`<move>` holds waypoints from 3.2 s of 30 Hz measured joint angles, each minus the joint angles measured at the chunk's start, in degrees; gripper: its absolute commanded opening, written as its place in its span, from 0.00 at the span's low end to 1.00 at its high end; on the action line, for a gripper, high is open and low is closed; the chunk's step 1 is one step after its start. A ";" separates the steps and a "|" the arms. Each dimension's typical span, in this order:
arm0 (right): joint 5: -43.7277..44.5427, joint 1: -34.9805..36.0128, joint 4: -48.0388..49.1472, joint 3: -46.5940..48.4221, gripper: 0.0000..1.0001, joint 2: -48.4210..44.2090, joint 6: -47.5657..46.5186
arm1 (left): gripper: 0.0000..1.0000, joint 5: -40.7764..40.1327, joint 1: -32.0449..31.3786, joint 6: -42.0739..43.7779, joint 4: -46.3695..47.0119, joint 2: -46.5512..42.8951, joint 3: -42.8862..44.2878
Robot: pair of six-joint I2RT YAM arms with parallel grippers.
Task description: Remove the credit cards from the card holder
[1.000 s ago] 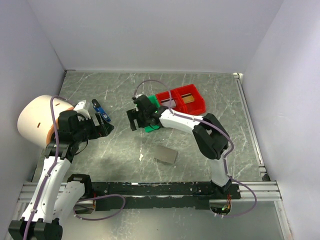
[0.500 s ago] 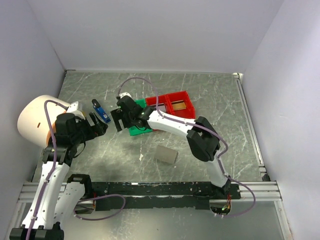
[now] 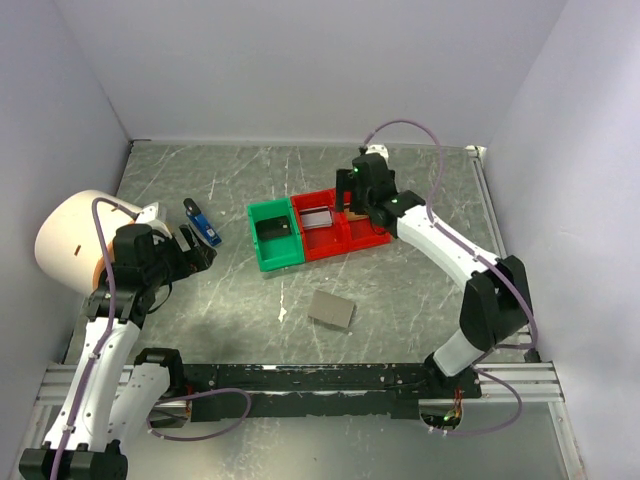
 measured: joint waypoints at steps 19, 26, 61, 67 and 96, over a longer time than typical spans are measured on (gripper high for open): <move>-14.01 -2.73 -0.94 -3.15 0.84 12.50 -2.95 | 0.95 0.50 0.11 0.02 0.02 0.76 0.00; -17.51 -2.73 1.11 -6.54 0.82 12.26 -2.69 | 0.95 1.05 0.11 0.07 0.02 1.88 0.00; -5.49 29.88 -5.46 -31.12 0.78 -12.46 9.11 | 0.95 1.95 0.11 0.33 0.02 2.19 0.00; 3.08 35.36 -7.72 -30.69 0.72 -6.60 9.11 | 0.95 2.10 0.11 0.33 0.02 2.62 0.00; 4.83 41.53 -4.33 -27.96 0.04 -9.60 11.58 | 0.95 1.66 -1.88 -0.02 -1.22 3.41 0.00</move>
